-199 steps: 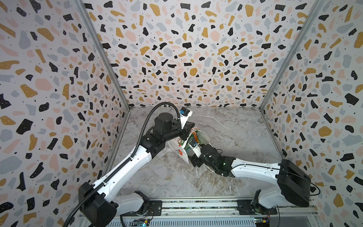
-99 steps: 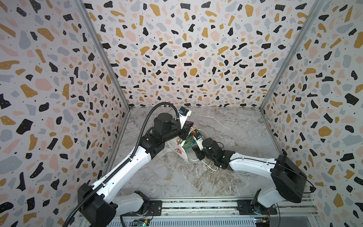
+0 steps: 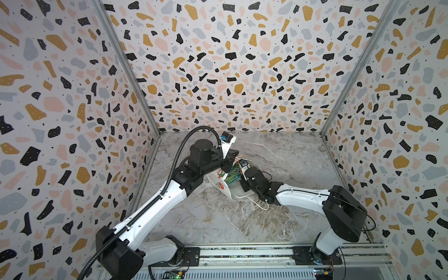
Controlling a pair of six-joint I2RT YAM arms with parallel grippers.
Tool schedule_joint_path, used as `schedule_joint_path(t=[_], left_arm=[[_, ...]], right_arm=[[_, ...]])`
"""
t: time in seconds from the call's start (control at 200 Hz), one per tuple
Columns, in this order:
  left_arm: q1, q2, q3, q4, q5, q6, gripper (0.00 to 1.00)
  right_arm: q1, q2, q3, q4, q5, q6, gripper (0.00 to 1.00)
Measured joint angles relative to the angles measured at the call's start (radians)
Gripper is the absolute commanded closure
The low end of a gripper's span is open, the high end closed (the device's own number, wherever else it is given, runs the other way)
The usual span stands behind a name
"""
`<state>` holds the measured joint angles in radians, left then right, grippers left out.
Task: Take the snacks out of the paper bag
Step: 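Hold the bag with the left gripper while the right gripper reaches into its opening, then close the right gripper on the orange FOX'S packet inside the bag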
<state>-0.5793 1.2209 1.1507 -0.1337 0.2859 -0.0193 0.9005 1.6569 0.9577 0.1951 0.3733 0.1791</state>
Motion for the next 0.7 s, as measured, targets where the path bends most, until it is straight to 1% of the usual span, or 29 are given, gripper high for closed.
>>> schedule_joint_path(t=[0.225, 0.466, 0.531, 0.631, 0.701], left_arm=[[0.0, 0.0, -0.001, 0.0, 0.0, 0.0, 1.0], [0.0, 0.0, -0.001, 0.0, 0.0, 0.0, 1.0], [0.0, 0.0, -0.001, 0.0, 0.0, 0.0, 1.0], [0.0, 0.0, -0.001, 0.0, -0.003, 0.0, 1.0], [0.0, 0.0, -0.001, 0.0, -0.007, 0.0, 1.0]], right_arm=[[-0.008, 0.042, 0.014, 0.01, 0.031, 0.0, 0.7], [-0.016, 0.069, 0.015, 0.038, 0.0, -0.001, 0.69], [-0.02, 0.076, 0.022, 0.041, -0.009, -0.001, 0.74], [-0.026, 0.081, 0.031, 0.045, -0.022, -0.001, 0.89], [-0.029, 0.081, 0.031, 0.052, -0.032, -0.002, 0.96]])
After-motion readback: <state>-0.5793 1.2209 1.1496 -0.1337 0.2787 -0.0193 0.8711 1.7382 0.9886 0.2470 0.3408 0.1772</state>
